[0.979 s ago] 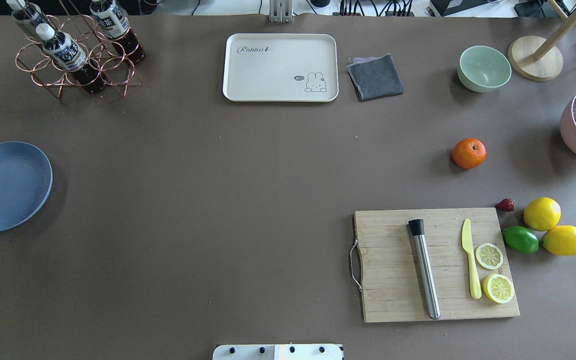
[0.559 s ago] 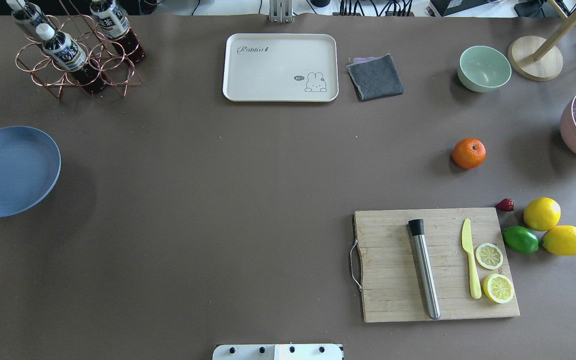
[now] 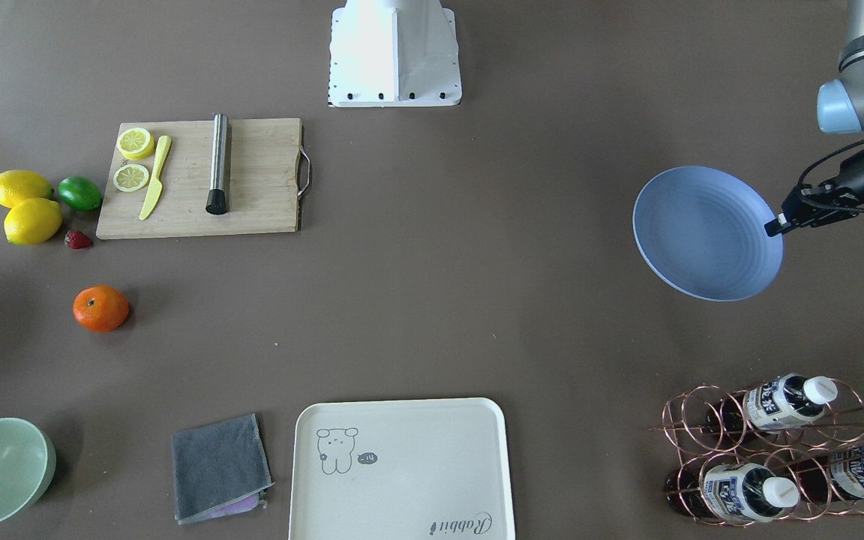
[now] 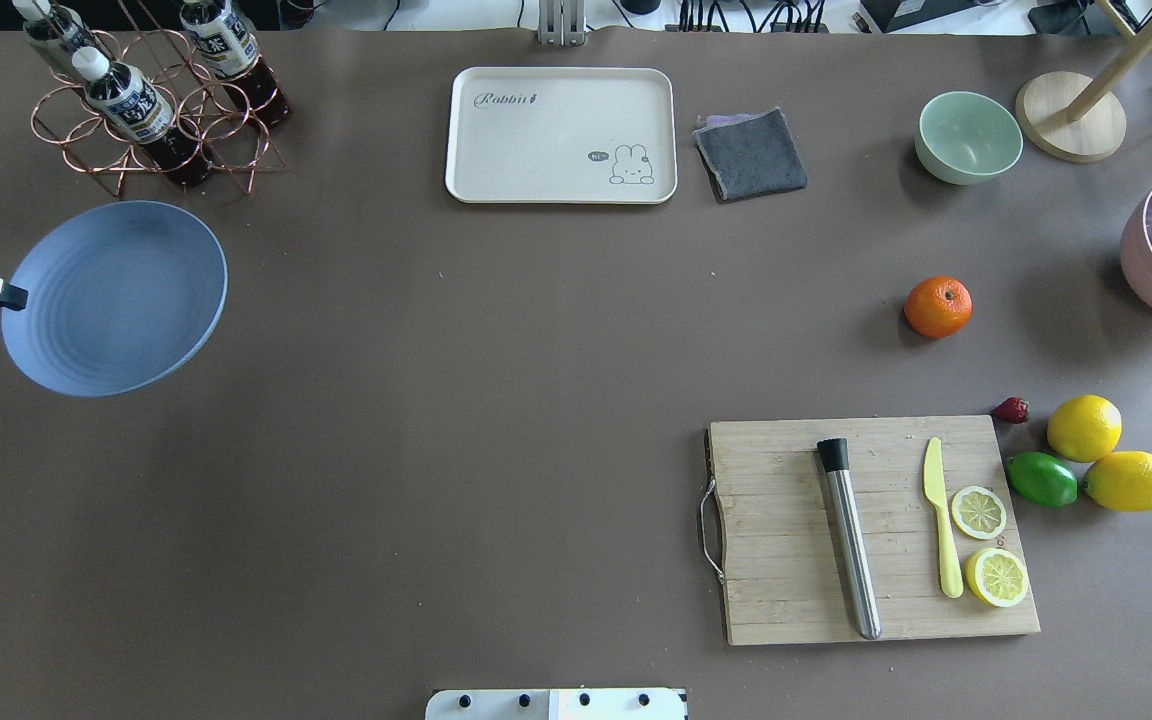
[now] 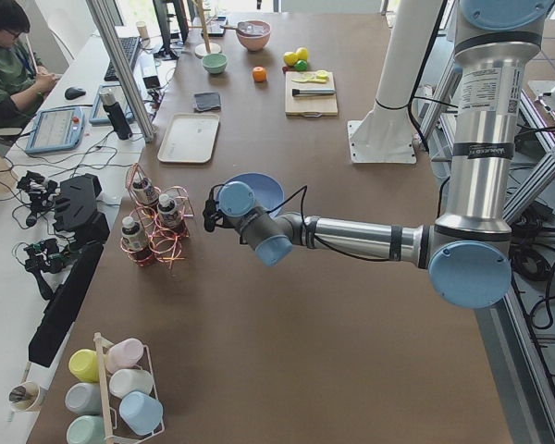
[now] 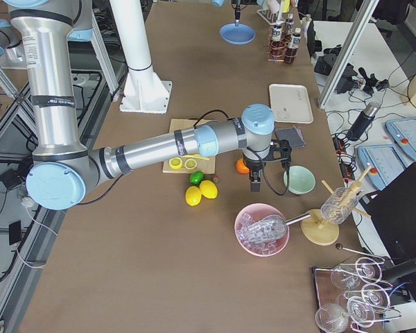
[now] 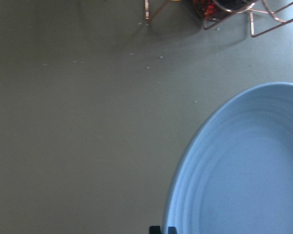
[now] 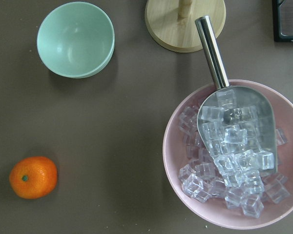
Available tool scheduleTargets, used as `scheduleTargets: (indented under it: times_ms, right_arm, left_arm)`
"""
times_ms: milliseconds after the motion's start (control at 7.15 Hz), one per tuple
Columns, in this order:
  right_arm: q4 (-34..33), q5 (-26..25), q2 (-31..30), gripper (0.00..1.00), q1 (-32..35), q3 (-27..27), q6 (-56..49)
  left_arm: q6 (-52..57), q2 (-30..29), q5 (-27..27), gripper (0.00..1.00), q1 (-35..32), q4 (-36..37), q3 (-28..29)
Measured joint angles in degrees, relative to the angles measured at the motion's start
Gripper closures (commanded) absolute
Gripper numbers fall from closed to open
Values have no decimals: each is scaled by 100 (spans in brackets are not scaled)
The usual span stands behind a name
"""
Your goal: Pick orange to plate
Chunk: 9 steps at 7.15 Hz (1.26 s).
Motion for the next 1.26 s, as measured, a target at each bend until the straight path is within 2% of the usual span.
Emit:
scheduleTargets:
  times_ms: [280,699,839,1119,1259]
  right_arm:
    - [1,-60,270,0,-479,59,705]
    - [74,-338,659,0,-1136,-12,1526]
    - [406,-483,723,0,-1358,-125,1939]
    - [1564,-959,760,0,-1925,-577,2988]
    - [1817,-1135,759,0,-2140,-700,3225]
  left_arm:
    - [-1226,-188,803,100,962,1,-622]
    - [-2846,-1114,2247,100,2478,131,-790]
    - [-3156,-1482,2705,100,2917,413,-794]
    - [-3494,-2125,3489,100,3579,1070,-768]
    - [-3577,-2366,3831,100,3838,1269,-670]
